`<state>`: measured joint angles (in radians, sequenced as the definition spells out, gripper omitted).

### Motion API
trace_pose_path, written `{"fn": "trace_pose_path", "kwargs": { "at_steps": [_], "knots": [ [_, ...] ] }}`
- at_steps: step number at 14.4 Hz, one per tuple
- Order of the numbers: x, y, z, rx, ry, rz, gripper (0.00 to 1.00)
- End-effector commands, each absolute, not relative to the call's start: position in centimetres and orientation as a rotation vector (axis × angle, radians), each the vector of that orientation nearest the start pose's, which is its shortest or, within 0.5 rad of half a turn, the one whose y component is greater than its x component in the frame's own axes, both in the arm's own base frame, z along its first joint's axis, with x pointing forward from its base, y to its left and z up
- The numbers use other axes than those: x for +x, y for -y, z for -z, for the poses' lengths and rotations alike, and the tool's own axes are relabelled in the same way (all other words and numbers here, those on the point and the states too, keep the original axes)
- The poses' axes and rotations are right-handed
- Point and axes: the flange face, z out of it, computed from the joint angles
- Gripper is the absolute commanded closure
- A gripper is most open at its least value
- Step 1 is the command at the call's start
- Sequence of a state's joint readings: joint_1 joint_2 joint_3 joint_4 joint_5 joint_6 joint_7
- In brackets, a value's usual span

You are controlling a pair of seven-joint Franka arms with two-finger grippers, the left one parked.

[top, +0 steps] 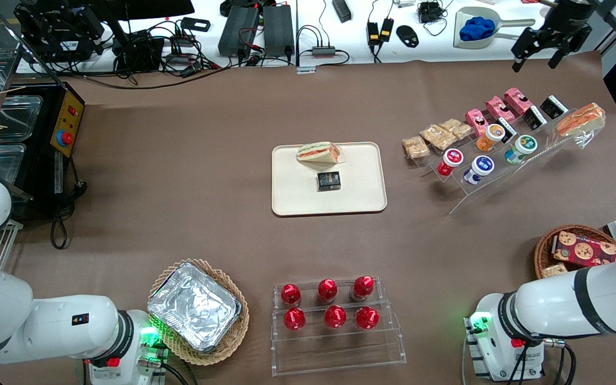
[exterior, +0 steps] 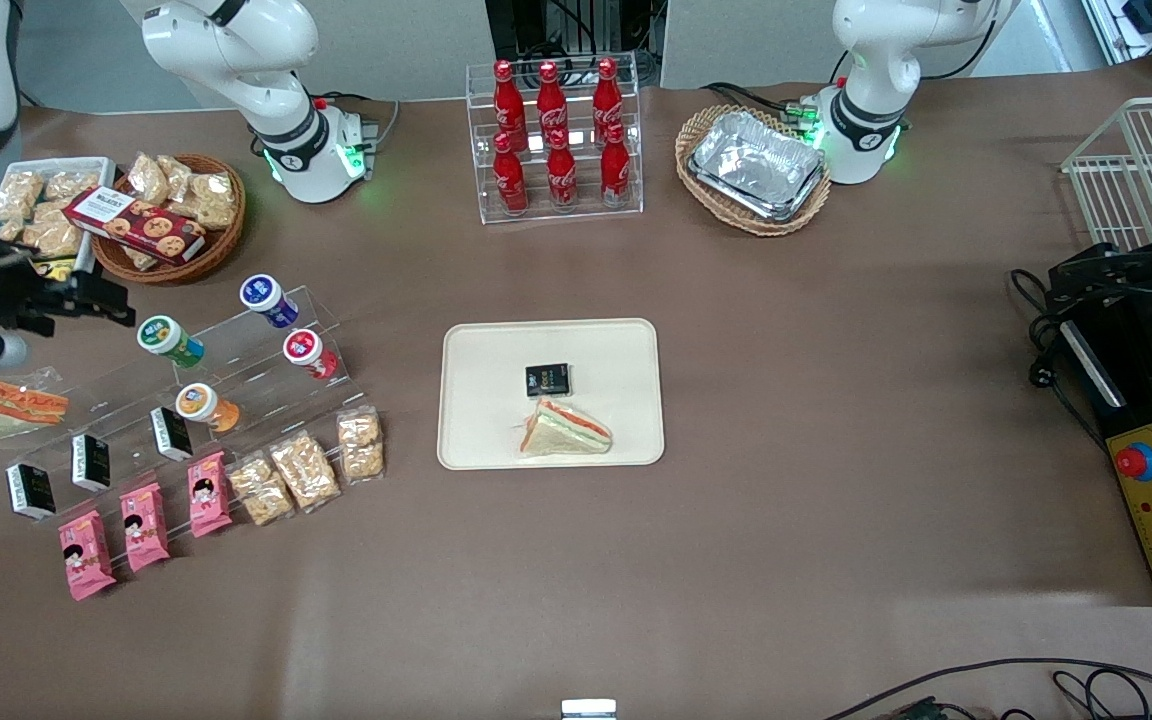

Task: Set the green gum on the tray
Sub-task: 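Move the right gripper over the green-capped gum bottle on the rack, then lower the right gripper and close it on the green gum bottle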

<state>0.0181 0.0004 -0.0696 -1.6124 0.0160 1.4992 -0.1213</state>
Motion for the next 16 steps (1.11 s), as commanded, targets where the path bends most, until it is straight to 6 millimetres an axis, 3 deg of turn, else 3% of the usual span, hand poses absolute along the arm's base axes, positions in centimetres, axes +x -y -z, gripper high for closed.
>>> {"fn": "trace_pose_path", "kwargs": {
  "at_steps": [1,4,7,12,16],
  "knots": [
    [50.9,5.3,-59.7,-3.116,0.188,-0.177,0.00],
    [49.0,6.6,-56.9,-3.109,0.277,-0.145,0.00],
    [46.9,7.4,-52.7,-3.106,0.360,-0.111,0.00],
    [45.8,9.1,-46.0,-3.089,0.397,-0.109,0.00],
    [45.7,11.6,-42.6,-3.081,0.437,-0.066,0.00]
  ]
}}
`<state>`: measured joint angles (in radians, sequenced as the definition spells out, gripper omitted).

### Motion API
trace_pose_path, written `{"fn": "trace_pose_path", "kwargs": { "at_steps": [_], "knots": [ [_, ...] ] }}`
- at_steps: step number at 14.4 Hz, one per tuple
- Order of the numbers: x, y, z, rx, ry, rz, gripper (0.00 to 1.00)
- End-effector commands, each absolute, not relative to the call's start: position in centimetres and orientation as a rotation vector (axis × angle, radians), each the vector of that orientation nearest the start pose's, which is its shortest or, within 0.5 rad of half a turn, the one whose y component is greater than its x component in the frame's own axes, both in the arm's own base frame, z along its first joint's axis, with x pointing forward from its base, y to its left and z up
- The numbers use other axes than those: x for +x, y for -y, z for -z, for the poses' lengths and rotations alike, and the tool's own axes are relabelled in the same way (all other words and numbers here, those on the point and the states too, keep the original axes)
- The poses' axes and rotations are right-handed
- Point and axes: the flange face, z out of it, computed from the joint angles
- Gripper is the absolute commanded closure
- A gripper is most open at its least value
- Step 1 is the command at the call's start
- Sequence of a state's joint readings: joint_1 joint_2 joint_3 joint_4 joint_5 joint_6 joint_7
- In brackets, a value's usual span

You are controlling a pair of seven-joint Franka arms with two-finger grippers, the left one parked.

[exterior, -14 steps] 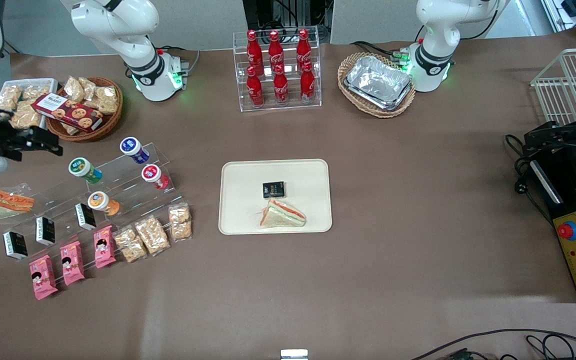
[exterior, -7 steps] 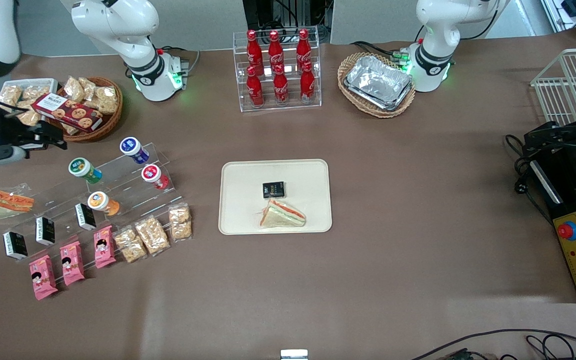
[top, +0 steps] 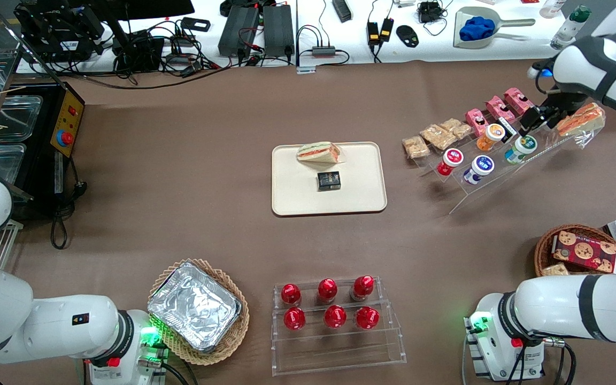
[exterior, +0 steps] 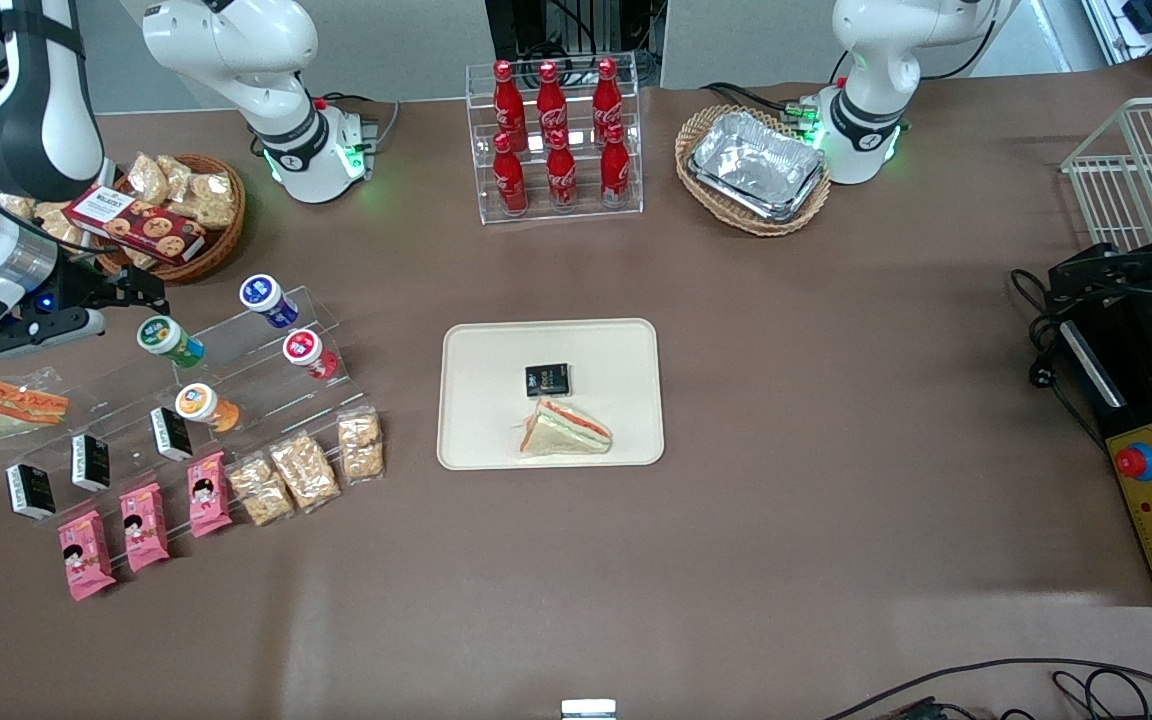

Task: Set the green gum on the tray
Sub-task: 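Lower the right gripper and close it on the green gum bottle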

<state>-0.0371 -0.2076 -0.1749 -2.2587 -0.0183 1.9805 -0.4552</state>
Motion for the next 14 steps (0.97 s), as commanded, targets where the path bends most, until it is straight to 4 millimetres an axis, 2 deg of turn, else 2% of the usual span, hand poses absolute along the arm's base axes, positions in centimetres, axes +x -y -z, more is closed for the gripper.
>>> {"fn": "trace_pose_path", "kwargs": {
  "at_steps": [1,8,10,13,14],
  "knots": [
    [45.8,11.6,-42.2,-3.084,0.435,-0.060,0.00],
    [45.6,11.2,-38.1,-3.096,0.442,-0.030,0.00],
    [45.6,11.2,-37.8,-3.095,0.440,-0.037,0.06],
    [45.7,11.2,-38.0,-3.093,0.450,-0.039,0.58],
    [45.7,11.2,-38.2,-3.093,0.449,-0.039,0.65]
  ]
}}
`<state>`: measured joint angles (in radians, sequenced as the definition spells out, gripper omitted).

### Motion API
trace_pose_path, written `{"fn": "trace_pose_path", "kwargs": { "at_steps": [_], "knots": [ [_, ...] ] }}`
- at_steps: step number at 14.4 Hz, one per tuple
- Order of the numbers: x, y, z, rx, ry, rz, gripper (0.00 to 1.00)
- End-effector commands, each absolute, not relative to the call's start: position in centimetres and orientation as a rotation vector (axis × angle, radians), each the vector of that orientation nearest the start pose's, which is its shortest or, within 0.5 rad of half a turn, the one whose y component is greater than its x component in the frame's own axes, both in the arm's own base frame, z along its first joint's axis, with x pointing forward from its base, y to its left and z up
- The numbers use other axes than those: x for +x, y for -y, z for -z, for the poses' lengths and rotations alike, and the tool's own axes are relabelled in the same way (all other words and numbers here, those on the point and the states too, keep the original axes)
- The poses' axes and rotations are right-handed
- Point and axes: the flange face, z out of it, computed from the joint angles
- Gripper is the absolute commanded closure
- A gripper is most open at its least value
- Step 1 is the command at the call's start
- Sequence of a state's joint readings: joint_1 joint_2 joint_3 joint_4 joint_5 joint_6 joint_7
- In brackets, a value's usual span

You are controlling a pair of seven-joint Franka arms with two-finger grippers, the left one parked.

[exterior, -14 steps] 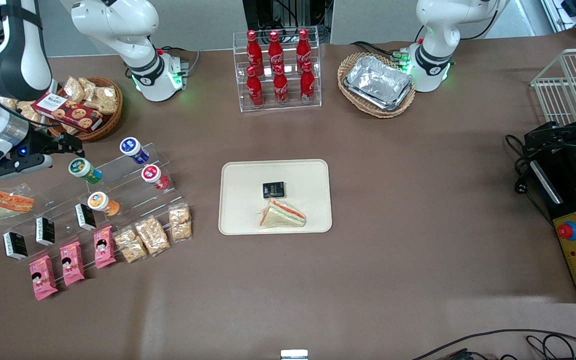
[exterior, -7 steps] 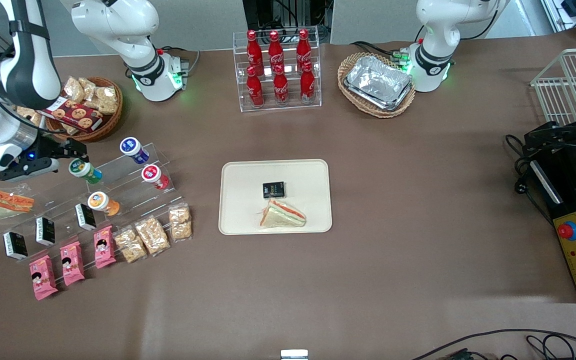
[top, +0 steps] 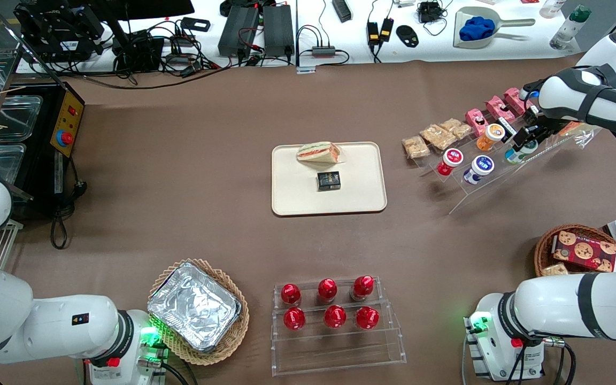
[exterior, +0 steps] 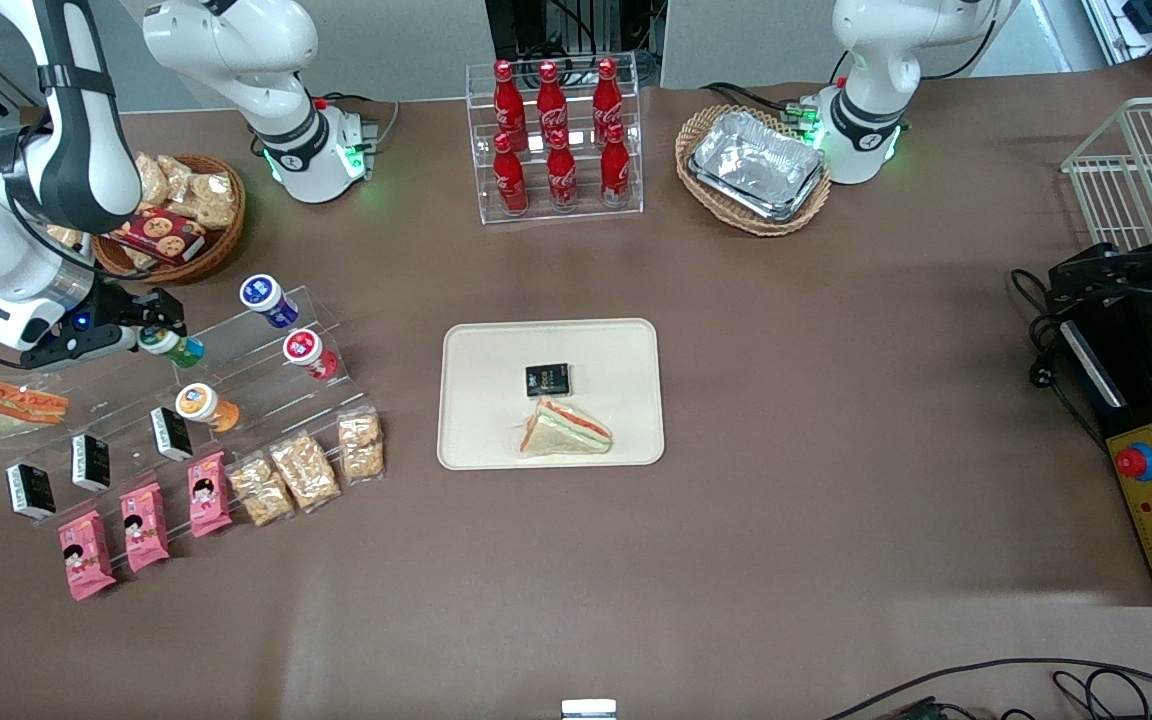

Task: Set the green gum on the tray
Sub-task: 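Lower the right gripper and close it on the green gum bottle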

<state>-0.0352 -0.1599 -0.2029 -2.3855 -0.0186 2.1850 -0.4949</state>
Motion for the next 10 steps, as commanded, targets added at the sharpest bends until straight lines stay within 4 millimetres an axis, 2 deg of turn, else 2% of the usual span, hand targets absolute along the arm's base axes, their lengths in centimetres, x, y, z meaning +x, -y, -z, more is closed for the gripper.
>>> {"fn": "trace_pose_path", "kwargs": {
  "at_steps": [1,4,6,10],
  "knots": [
    [45.7,11.2,-38.6,-3.092,0.452,-0.036,0.71],
    [46.9,11.2,-41.7,-3.089,0.457,-0.053,0.73],
    [48.1,11.3,-45.4,-3.084,0.457,-0.081,0.73],
    [49.3,9.5,-52.9,-3.058,0.480,-0.147,0.73]
  ]
}}
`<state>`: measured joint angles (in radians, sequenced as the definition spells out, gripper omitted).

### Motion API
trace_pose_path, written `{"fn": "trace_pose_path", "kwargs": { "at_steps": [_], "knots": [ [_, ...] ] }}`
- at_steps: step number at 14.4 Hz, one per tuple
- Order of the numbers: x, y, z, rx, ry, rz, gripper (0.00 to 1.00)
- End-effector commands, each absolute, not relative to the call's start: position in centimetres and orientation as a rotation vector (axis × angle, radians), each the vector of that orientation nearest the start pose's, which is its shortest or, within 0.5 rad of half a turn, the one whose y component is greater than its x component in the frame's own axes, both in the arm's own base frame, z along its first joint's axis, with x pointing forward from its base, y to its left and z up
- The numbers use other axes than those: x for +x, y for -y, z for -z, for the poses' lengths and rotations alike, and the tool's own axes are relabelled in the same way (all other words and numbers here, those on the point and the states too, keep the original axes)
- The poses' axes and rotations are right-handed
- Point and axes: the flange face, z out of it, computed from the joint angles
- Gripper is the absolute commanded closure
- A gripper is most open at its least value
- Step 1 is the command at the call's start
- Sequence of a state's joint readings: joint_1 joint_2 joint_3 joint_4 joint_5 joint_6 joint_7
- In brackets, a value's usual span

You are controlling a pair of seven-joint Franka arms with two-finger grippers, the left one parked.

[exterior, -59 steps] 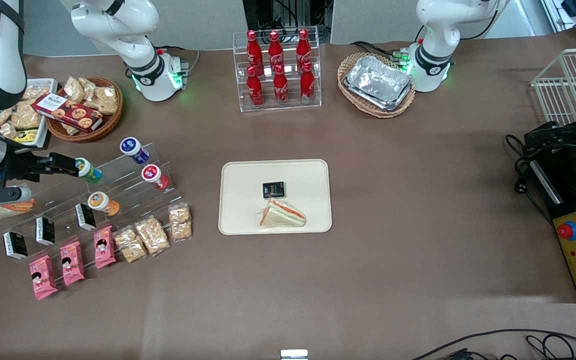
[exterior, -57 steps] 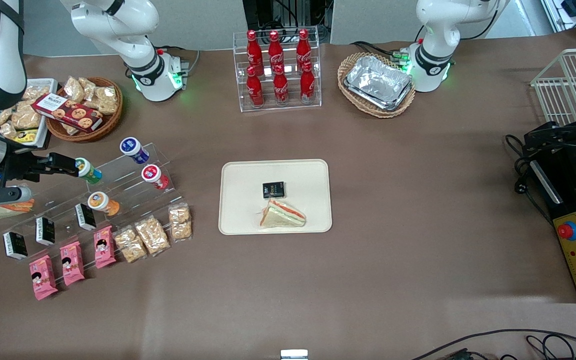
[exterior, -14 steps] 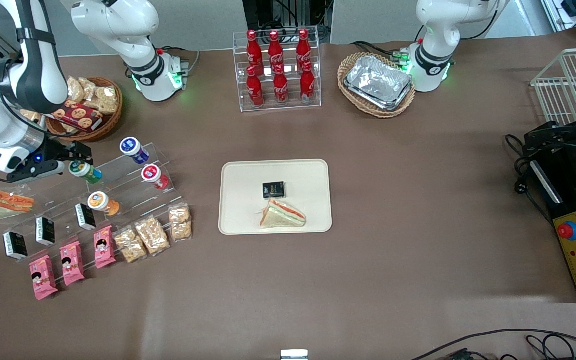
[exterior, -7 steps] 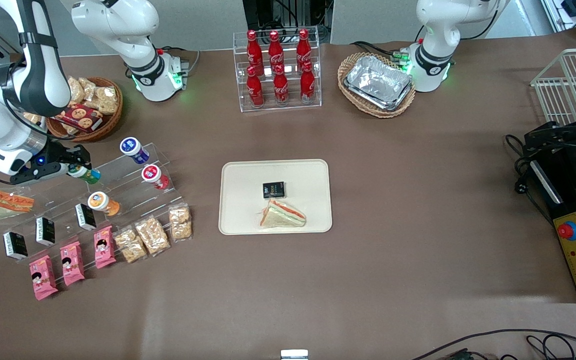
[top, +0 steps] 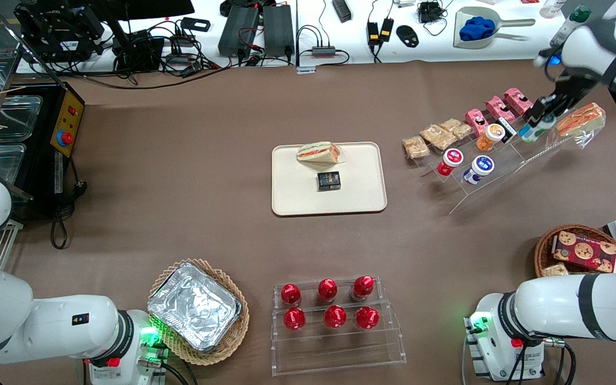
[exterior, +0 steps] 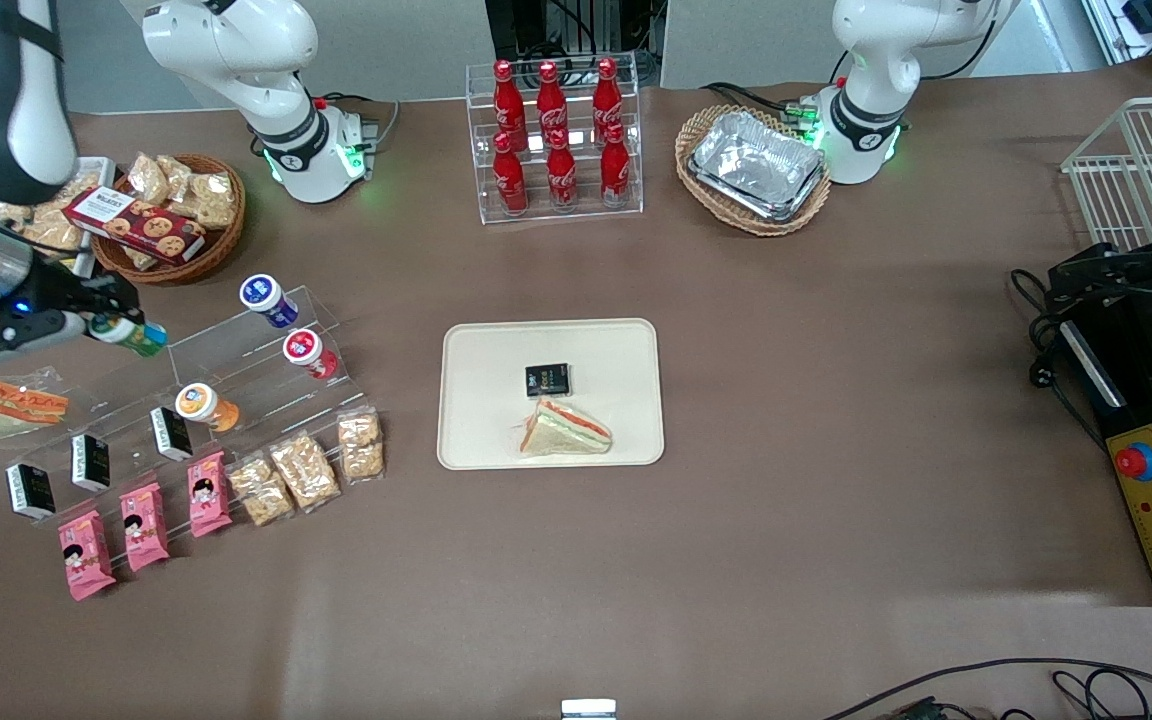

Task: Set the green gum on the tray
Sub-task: 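Lower the right gripper and close it on the green gum bottle, then lift the green gum bottle up off the rack with the right gripper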

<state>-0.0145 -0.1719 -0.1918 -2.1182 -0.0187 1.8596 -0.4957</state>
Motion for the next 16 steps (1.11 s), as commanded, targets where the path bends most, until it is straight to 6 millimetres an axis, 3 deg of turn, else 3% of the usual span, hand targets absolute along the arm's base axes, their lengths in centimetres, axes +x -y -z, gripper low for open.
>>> {"fn": "trace_pose_path", "kwargs": {
  "at_steps": [1,3,8,13,16],
  "knots": [
    [49.4,8.9,-54.3,-3.055,0.483,-0.157,0.73],
    [49.2,6.6,-56.0,-3.055,0.443,-0.210,0.73],
    [49.1,-2.4,-56.5,-3.061,0.334,-0.239,0.73],
    [49.2,-12.1,-54.4,-3.083,0.183,-0.263,0.73],
    [49.7,-18.5,-51.1,-3.066,0.059,-0.265,0.73]
  ]
}}
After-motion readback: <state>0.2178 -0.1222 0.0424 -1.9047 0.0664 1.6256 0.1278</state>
